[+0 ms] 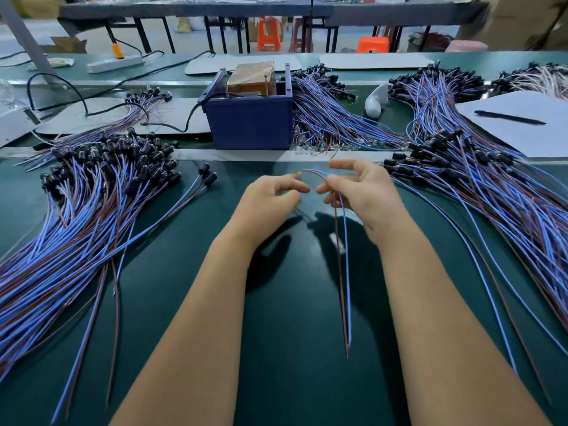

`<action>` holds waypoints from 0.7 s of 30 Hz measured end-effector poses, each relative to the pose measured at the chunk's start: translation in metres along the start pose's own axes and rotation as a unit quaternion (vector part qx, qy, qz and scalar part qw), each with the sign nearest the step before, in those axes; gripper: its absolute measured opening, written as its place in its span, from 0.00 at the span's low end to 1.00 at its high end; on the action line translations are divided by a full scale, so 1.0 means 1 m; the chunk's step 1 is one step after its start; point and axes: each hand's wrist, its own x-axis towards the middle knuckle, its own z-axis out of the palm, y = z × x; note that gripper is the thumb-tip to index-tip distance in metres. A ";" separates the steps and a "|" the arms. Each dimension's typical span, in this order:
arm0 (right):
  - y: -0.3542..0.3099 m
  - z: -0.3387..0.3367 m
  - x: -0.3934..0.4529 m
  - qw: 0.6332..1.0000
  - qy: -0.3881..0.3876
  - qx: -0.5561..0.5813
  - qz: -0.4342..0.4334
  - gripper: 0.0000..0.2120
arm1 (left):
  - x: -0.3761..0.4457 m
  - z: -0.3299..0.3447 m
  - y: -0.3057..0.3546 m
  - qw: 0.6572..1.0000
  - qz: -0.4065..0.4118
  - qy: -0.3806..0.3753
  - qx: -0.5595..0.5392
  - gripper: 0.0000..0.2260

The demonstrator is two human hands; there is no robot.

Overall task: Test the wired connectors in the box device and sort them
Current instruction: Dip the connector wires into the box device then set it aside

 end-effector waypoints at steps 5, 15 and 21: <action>0.003 -0.027 -0.001 0.963 0.023 -0.268 0.033 0.08 | 0.002 0.006 -0.011 0.955 0.088 0.055 0.279 0.12; -0.039 -0.066 -0.013 0.727 0.049 -0.675 0.114 0.04 | 0.004 0.008 -0.015 0.960 0.025 0.016 0.277 0.14; -0.022 -0.011 -0.015 0.854 -0.013 -0.520 0.014 0.15 | 0.004 0.007 -0.017 0.962 0.018 0.015 0.271 0.14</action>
